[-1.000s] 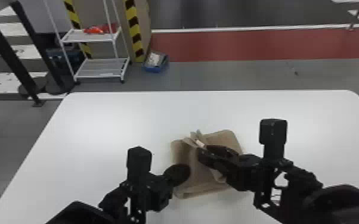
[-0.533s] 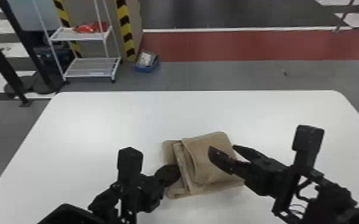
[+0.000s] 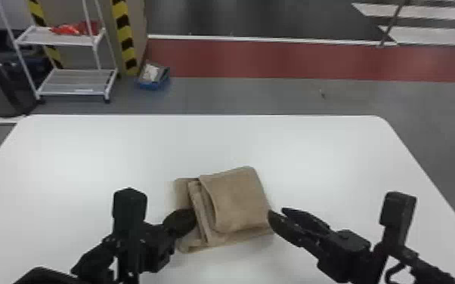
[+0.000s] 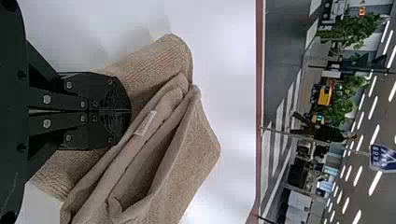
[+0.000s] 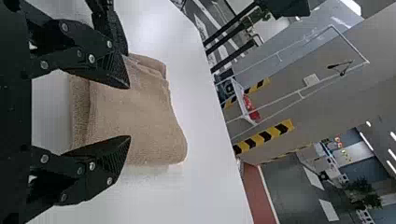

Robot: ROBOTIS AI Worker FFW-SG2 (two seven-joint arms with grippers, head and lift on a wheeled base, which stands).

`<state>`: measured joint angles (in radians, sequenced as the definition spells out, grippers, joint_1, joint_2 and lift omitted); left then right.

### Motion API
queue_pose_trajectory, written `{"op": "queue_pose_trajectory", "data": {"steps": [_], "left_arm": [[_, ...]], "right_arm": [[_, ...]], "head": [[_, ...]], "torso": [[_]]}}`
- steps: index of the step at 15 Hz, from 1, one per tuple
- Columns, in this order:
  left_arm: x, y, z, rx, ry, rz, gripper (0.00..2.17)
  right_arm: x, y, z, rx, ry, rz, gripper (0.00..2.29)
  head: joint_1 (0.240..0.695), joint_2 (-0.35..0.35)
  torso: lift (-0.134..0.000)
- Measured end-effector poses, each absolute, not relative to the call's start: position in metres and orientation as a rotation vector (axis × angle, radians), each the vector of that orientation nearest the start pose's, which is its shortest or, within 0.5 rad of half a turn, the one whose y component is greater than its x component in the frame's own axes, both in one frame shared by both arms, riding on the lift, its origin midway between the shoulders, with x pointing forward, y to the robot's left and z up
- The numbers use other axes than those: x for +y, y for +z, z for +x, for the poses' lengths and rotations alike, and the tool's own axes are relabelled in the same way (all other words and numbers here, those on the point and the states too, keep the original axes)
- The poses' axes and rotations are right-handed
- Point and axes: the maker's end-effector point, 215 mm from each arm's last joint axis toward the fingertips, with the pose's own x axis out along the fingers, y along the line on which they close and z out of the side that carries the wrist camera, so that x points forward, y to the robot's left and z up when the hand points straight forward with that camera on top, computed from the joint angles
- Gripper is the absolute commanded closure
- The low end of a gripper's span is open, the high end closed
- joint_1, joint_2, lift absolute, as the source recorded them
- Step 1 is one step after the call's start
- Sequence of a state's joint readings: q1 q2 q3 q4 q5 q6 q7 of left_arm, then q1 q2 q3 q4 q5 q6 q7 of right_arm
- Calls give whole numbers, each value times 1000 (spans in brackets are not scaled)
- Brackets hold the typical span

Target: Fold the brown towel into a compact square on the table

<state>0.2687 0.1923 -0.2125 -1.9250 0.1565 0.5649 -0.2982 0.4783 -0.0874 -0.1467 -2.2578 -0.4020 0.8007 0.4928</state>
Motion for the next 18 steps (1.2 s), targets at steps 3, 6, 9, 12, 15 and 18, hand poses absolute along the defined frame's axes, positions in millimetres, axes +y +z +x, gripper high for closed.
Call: {"op": "queue_pose_trajectory", "data": {"steps": [3,6,9,12,15,18], "left_arm": [[83,-464,440,508,-551,-40,2132],[84,-461,444,499,-549,-39,2121],[85,-456,447,482,-546,-42,2115],[84,-450,449,468,-553,-44,2115],[86,-445,447,466,-558,-38,2115],[100,-420,433,431,-544,-35,2115]], "right_arm": [[-153,-403,377,528,531,349,2246],[-152,-414,367,560,549,351,2243],[-150,-438,362,633,557,358,2243],[-145,-454,373,669,556,354,2243],[-137,-454,396,663,546,336,2243],[-133,-457,426,668,522,300,2243]], "head": [[695,-97],[695,-95],[695,-93],[695,-85],[695,-69],[695,-51]], "torso": [[-123],[-123],[-123],[-123],[-123],[-123]]}}
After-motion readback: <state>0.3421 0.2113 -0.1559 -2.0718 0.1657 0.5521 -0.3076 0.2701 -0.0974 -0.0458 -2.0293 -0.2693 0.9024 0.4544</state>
